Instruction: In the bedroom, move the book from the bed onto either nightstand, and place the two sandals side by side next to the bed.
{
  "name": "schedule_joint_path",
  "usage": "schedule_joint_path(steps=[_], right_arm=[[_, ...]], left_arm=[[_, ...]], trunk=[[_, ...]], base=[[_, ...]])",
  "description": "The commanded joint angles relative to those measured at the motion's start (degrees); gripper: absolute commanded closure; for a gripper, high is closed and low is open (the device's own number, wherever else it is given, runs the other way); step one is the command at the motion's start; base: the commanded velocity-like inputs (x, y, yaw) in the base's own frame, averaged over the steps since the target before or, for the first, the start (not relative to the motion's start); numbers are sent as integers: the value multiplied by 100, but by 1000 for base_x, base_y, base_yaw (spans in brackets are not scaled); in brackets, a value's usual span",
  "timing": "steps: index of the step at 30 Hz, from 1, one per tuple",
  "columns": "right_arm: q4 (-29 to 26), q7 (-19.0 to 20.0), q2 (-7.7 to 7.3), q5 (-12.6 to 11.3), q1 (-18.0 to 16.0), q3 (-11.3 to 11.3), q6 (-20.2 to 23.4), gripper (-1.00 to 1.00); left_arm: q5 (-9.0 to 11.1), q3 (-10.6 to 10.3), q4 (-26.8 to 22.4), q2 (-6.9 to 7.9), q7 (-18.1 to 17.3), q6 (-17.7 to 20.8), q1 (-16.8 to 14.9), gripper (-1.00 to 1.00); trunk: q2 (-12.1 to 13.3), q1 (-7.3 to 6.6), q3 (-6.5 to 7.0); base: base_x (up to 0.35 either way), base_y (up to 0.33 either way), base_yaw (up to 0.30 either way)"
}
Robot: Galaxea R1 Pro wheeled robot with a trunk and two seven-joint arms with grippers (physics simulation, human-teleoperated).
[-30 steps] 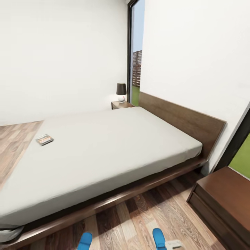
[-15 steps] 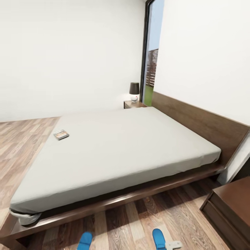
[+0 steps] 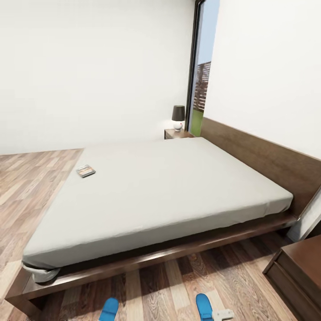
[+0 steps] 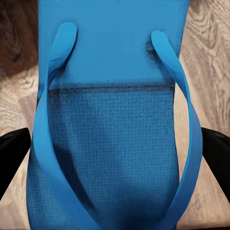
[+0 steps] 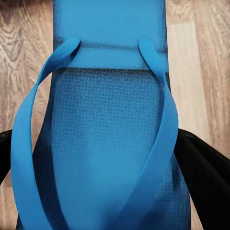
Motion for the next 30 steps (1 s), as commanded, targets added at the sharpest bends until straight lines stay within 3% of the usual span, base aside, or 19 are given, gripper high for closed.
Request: schedule_joint_path(steps=[1,22,30], right_arm=[[4,-11,1,55,-3,-19,-16,100],[4,-11,1,55,-3,-20,-16,100],[4,-11,1,55,-3,-19,-16,100]], left_arm=[[20,-48,7,0,31,-21,-5,100],[19,-48,11,8,31,-42,-5,100],[17,-48,11,8,31,-48,1,100]], trunk=[[-2,-1,-5],[-2,-1,-5],[-2,-1,-5]], base=[[0,0,134],[0,0,253],[0,0,81]])
